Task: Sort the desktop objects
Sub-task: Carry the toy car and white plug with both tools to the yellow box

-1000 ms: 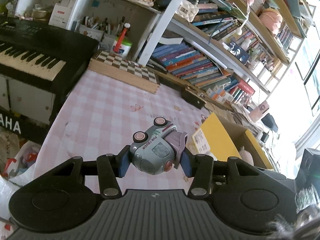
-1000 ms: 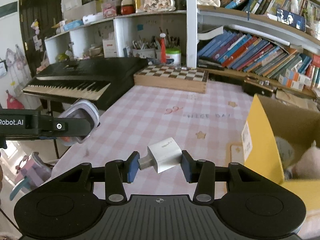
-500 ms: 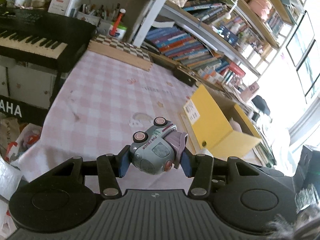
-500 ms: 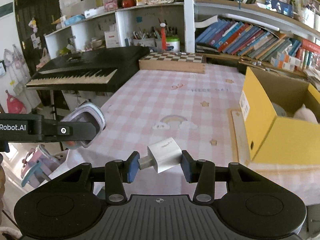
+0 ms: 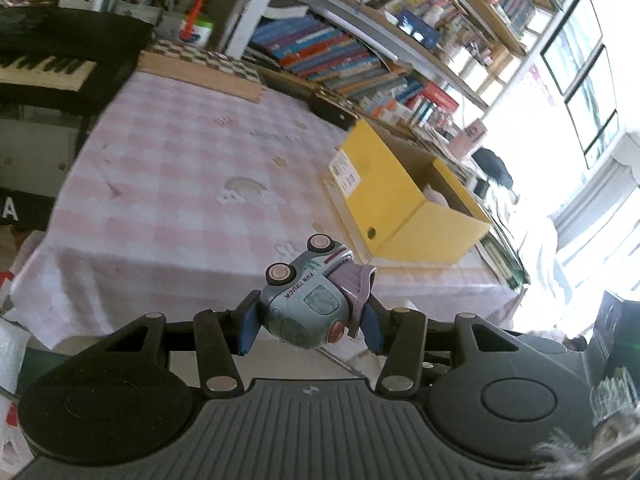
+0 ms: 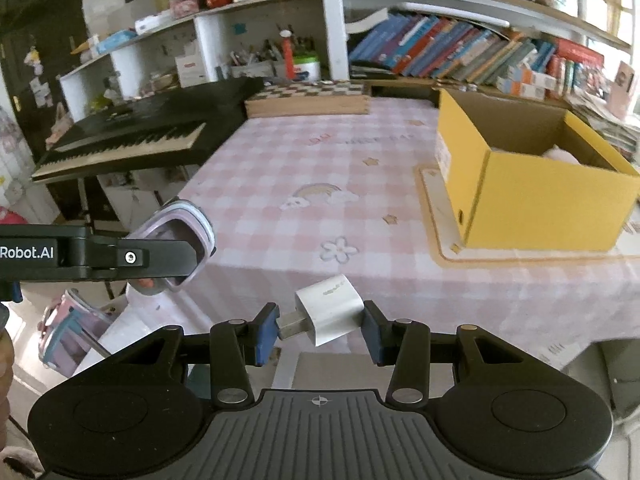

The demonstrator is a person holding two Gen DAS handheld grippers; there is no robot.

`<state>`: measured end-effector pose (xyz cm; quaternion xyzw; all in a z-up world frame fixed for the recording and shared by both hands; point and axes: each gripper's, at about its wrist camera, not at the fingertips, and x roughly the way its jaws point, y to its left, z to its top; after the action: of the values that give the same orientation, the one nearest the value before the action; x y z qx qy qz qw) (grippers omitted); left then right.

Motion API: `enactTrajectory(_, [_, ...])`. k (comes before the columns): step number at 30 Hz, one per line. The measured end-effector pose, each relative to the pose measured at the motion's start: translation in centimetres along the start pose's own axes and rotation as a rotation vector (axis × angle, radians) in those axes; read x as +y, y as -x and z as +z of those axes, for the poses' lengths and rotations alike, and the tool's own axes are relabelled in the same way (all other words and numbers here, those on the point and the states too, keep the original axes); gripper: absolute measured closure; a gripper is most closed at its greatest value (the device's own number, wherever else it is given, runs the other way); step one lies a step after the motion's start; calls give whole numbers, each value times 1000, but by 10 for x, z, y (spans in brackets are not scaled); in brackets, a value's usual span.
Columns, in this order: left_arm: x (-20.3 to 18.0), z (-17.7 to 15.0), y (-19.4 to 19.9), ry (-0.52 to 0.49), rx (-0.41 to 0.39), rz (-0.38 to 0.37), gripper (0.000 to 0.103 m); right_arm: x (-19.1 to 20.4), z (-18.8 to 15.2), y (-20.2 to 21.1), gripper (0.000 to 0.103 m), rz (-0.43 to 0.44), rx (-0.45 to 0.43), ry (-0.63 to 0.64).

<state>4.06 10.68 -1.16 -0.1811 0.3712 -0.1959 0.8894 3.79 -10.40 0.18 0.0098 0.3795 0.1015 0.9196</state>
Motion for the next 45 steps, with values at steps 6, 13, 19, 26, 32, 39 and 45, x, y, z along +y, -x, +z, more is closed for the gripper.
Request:
enactTrajectory(6, [-14, -8, -10, -30, 49, -49, 55, -14, -13, 9, 59, -44, 25, -48])
enactTrajectory(13, [-33, -17, -28, -71, 111, -105, 55, -34, -31, 22, 59, -103, 40, -105])
enactTrajectory(19, [-54, -24, -46, -107, 160, -152, 55, -55, -41, 31, 59, -153, 49, -157])
enactTrajectory(26, [-83, -29, -69, -156, 216, -201, 55, -82, -51, 41, 59, -203, 52, -216])
enactTrajectory(32, [-100, -29, -86, -175, 246, -218, 55, -102, -53, 43, 59, -223, 55, -242])
enactTrajectory(39, [-119, -25, -106, -180, 257, -229, 55, -124, -48, 42, 59, -230, 64, -247])
enactTrajectory(45, [-135, -21, -124, -175, 263, -227, 55, -144, -43, 39, 59, -224, 74, -243])
